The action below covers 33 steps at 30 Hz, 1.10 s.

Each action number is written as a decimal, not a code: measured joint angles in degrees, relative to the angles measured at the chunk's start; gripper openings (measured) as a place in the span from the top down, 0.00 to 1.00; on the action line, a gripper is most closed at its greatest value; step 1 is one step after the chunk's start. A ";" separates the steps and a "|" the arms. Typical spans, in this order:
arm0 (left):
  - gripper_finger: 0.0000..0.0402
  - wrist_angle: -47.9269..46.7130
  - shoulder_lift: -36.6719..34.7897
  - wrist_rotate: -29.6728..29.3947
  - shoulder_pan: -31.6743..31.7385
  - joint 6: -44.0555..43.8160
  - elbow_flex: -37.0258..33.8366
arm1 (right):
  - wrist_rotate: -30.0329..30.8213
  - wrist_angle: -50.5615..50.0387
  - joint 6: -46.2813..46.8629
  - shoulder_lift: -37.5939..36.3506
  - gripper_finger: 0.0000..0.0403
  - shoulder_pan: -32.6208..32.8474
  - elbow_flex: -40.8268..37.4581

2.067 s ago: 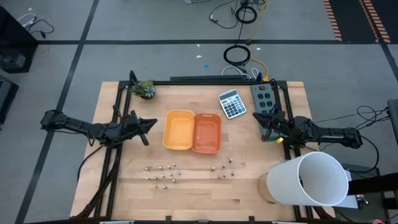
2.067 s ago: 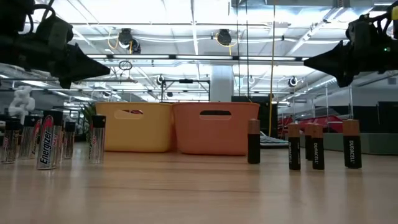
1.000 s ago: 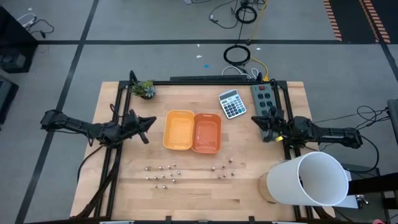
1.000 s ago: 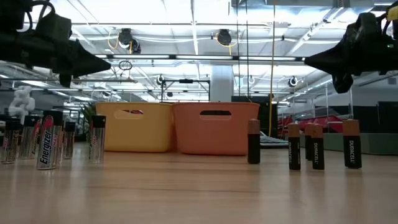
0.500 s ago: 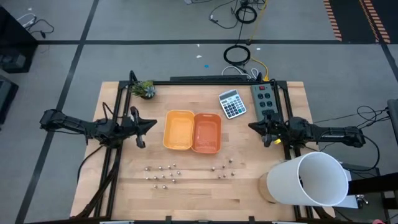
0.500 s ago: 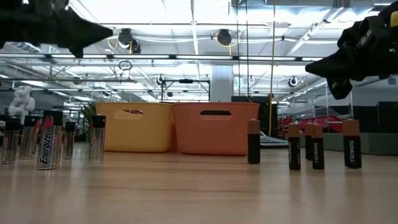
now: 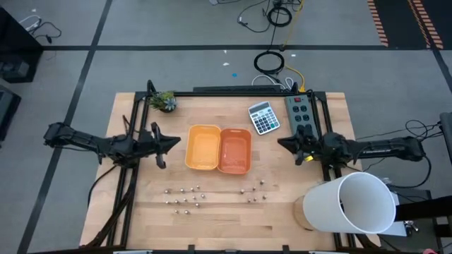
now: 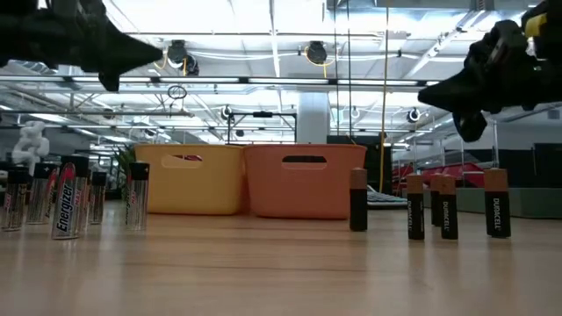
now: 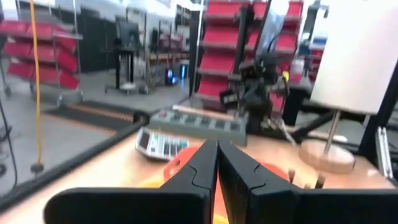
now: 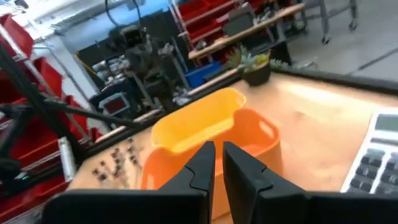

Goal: Sort batteries
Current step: Put the black battery into the orange bin

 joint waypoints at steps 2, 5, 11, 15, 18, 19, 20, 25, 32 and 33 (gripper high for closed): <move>0.94 -0.29 1.15 -0.26 0.59 -2.41 0.20 | 0.31 3.00 -1.82 3.28 0.94 -0.02 1.49; 0.94 -4.34 2.61 -0.18 2.91 -6.62 3.21 | 1.44 4.47 -4.86 8.15 0.94 0.00 5.72; 0.94 -9.91 4.02 0.53 6.79 -9.22 7.58 | 3.70 -3.47 -8.31 19.43 0.94 0.19 16.24; 0.94 -8.35 3.98 0.64 6.41 -10.85 7.72 | 5.57 -3.10 -12.40 27.21 0.93 3.09 21.90; 0.94 -10.70 4.25 1.46 4.52 -13.23 7.72 | 8.95 -3.97 -16.13 32.88 0.88 6.62 25.45; 0.94 -11.71 4.29 1.47 3.79 -13.33 7.72 | 10.40 -4.91 -17.21 34.31 0.85 7.63 26.84; 0.94 -12.60 4.32 1.47 3.05 -13.33 7.72 | 11.49 -6.26 -18.06 35.49 0.82 8.54 28.27; 0.92 -15.80 5.07 2.05 0.06 -12.99 7.72 | 15.03 -13.54 -19.13 39.56 0.64 11.47 34.24; 0.79 -14.09 7.19 -2.94 0.13 -7.06 7.72 | 15.24 -15.00 -23.21 41.71 0.53 11.69 40.00; 0.77 -13.37 7.38 -3.23 0.34 -7.19 7.72 | 15.24 -14.82 -23.90 41.69 0.53 11.69 40.43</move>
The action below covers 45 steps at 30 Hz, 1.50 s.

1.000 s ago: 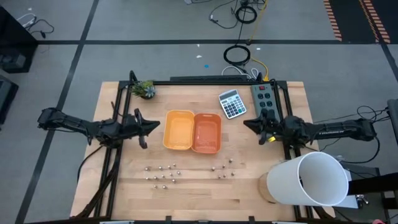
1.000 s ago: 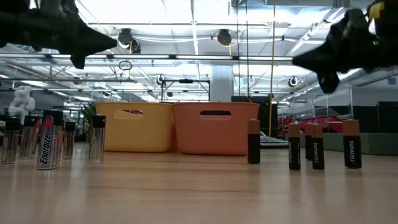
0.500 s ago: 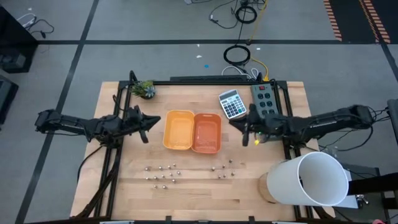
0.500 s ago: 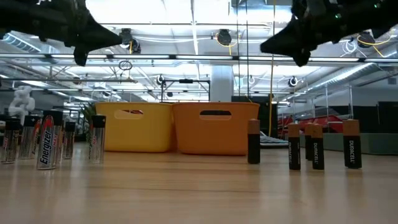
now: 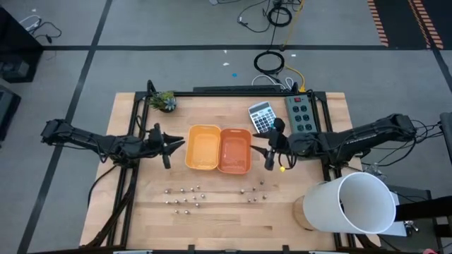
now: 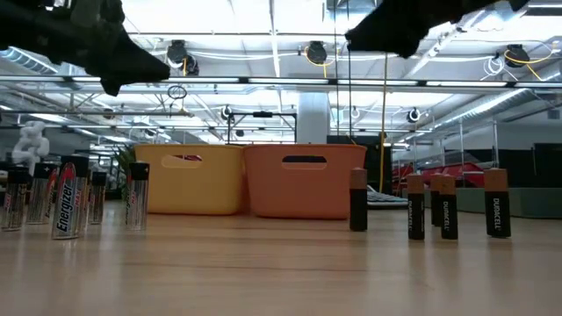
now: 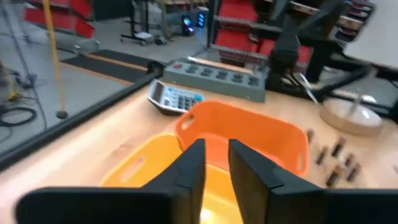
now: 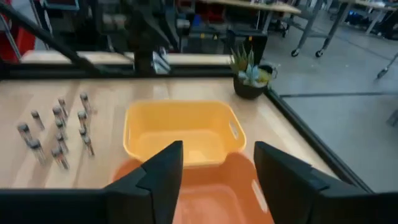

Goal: Sort batteries
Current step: Put the black battery into the orange bin

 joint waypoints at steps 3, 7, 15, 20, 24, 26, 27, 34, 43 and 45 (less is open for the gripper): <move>0.73 0.47 0.20 0.35 0.18 -3.20 0.54 | 0.02 0.68 -0.35 0.72 0.54 0.15 0.37; 0.72 0.40 0.24 0.64 0.18 -5.68 0.96 | 0.20 0.85 -0.27 4.69 0.54 0.31 0.31; 0.74 0.11 0.57 4.90 -0.88 -4.61 2.78 | 0.26 1.96 0.45 10.73 0.54 2.14 0.29; 0.74 -2.37 1.68 3.18 -3.74 -4.00 2.78 | 3.41 0.38 2.57 7.29 0.54 4.87 0.29; 0.74 -3.29 3.43 1.98 -5.66 -3.99 2.78 | 7.74 -2.31 4.03 6.10 0.55 7.22 0.29; 0.74 -3.12 4.40 1.99 -6.34 -3.22 2.78 | 9.78 -4.65 5.51 6.10 0.55 8.26 0.29; 0.74 -3.15 4.86 1.91 -6.65 -2.82 2.78 | 10.99 -6.26 6.46 6.10 0.55 8.79 0.28; 0.74 -1.39 5.99 1.22 -6.95 -2.29 2.78 | 16.53 -15.03 16.42 6.34 0.55 15.57 0.18; 0.68 -1.44 8.30 1.64 -7.64 3.87 2.75 | 19.49 -15.98 25.85 13.90 0.52 19.73 0.18; 0.63 -0.78 9.73 1.60 -7.77 6.30 2.75 | 20.01 -15.95 28.40 15.84 0.51 20.21 0.18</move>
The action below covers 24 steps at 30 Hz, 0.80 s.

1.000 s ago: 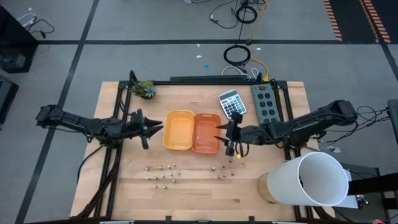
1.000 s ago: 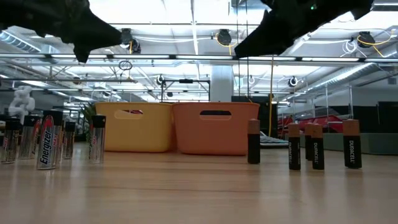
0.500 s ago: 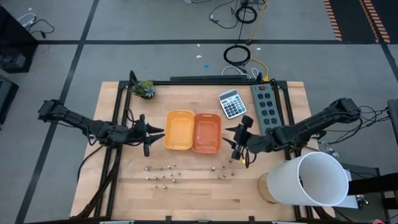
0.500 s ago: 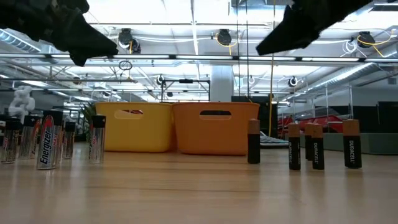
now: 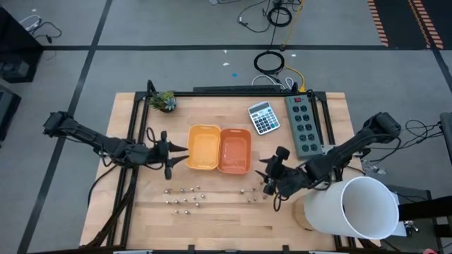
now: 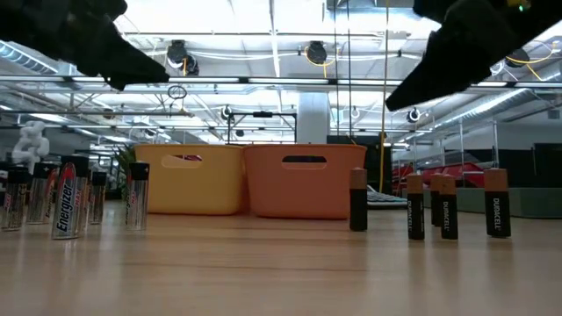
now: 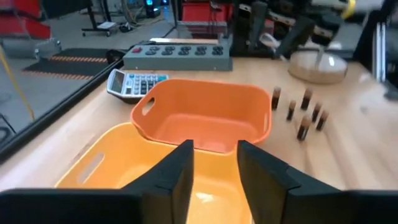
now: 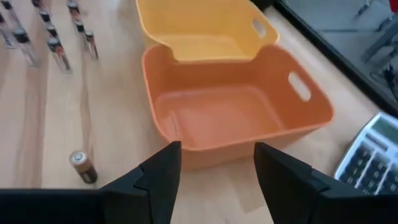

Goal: Sort batteries
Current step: Put the black battery into the orange bin

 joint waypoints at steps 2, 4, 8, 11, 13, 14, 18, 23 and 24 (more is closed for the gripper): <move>0.58 1.99 1.35 -1.05 0.24 1.21 0.00 | 0.15 -0.07 2.22 1.73 0.49 0.55 0.00; 0.53 4.77 2.57 -1.69 0.83 1.73 0.00 | -0.18 -0.14 3.15 2.99 0.47 1.22 0.00; 0.50 7.73 3.75 -1.49 2.29 1.35 -0.01 | -2.80 -0.11 1.64 3.72 0.44 2.01 0.00; 0.52 7.91 3.76 -2.46 3.10 1.74 -0.02 | -7.89 0.09 -0.31 3.34 0.44 2.07 0.00; 0.53 8.22 3.76 -3.24 3.48 2.69 -0.02 | -9.69 0.99 -0.45 3.01 0.45 1.96 0.00; 0.54 8.30 3.76 -3.26 3.58 3.37 -0.02 | -10.36 1.32 -0.42 2.85 0.46 1.92 0.00; 0.55 9.56 3.74 -3.42 3.53 3.86 -0.02 | -12.08 -0.19 1.36 2.56 0.49 1.78 1.54; 0.55 9.43 3.74 -0.53 3.56 1.59 -0.02 | -13.10 -11.51 4.04 2.50 0.51 1.14 7.37; 0.55 9.39 3.76 0.19 3.54 1.57 -0.02 | -13.56 -13.87 4.18 2.50 0.51 0.86 8.50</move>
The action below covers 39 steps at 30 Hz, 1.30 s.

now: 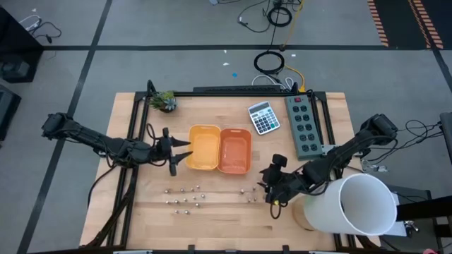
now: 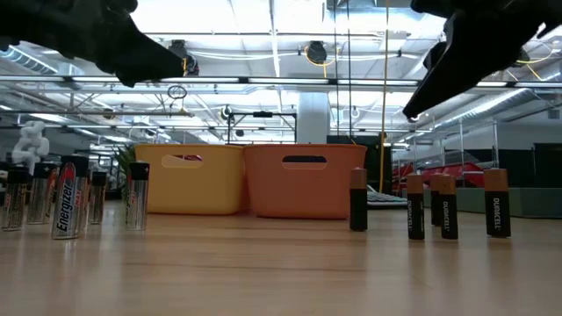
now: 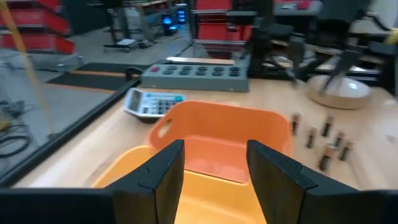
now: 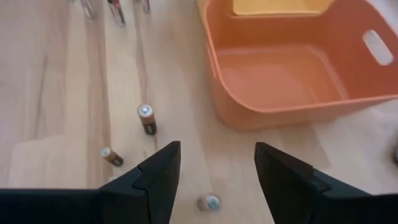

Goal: Sort batteries
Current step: Put the black battery into the orange bin

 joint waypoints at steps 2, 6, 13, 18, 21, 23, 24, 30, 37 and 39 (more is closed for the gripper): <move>0.55 -0.27 0.00 0.80 0.00 0.06 0.00 | -0.79 -3.36 -0.29 -0.03 0.50 -0.60 1.77; 0.55 -1.42 0.00 0.92 0.00 0.91 -0.02 | -4.28 -7.68 -0.81 -0.04 0.46 -2.27 3.53; 0.55 -1.11 0.00 -0.43 0.00 1.32 -0.02 | -5.80 -7.34 -2.68 3.02 0.43 -3.34 3.74; 0.55 -1.42 0.00 -1.51 -0.63 1.22 -0.02 | -5.40 -3.97 -2.35 5.92 0.44 -2.75 3.74; 0.55 -1.88 -0.02 -1.56 -0.81 1.26 -0.02 | -4.86 -4.56 -2.14 6.70 0.44 -2.00 3.74; 0.55 -2.60 0.01 -1.69 -0.81 1.66 -0.02 | -3.83 -6.12 -1.69 6.57 0.44 -1.63 3.74; 0.55 -2.50 0.07 -1.69 -0.81 1.98 -0.02 | -3.60 -5.98 -1.58 6.34 0.44 -1.63 3.74; 0.55 -2.55 0.07 -1.59 -0.81 2.62 -0.02 | -3.80 -5.26 -1.62 6.19 0.44 -1.52 3.27; 0.55 -2.52 0.09 -0.03 -0.81 2.58 -0.02 | -2.73 -2.23 0.99 6.19 0.44 -1.10 -1.46; 0.55 -2.52 0.09 0.31 -0.81 2.58 -0.02 | -1.76 0.33 1.37 5.91 0.44 -0.77 -3.21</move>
